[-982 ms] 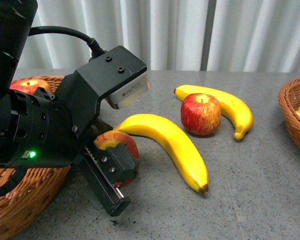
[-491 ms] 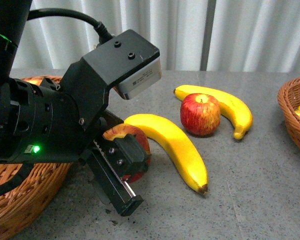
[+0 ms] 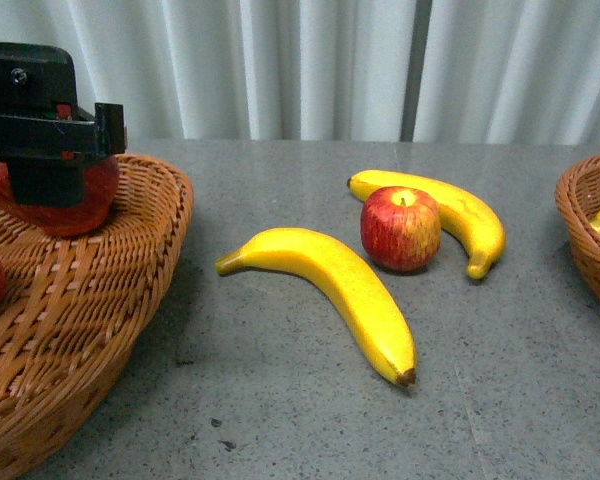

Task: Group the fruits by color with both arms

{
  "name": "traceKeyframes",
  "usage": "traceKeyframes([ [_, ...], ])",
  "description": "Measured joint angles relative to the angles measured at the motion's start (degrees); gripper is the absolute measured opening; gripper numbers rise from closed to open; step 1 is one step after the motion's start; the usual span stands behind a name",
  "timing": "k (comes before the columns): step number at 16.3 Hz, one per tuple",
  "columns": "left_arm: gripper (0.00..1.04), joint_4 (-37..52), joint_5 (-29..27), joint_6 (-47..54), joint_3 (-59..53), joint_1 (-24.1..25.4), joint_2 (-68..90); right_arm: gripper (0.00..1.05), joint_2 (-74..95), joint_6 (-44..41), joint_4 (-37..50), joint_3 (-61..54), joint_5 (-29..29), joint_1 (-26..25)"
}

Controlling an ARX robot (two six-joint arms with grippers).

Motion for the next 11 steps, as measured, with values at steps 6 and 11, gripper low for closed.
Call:
traceKeyframes([
  [6,0.66,-0.35,-0.61,-1.40,0.00,0.42,0.68,0.98,0.00,0.00,0.00,0.00,0.00,0.00],
  [11,0.92,0.07,-0.39,-1.38,0.44,-0.02,0.66,0.98,0.00,0.00,0.00,0.00,0.00,0.00],
])
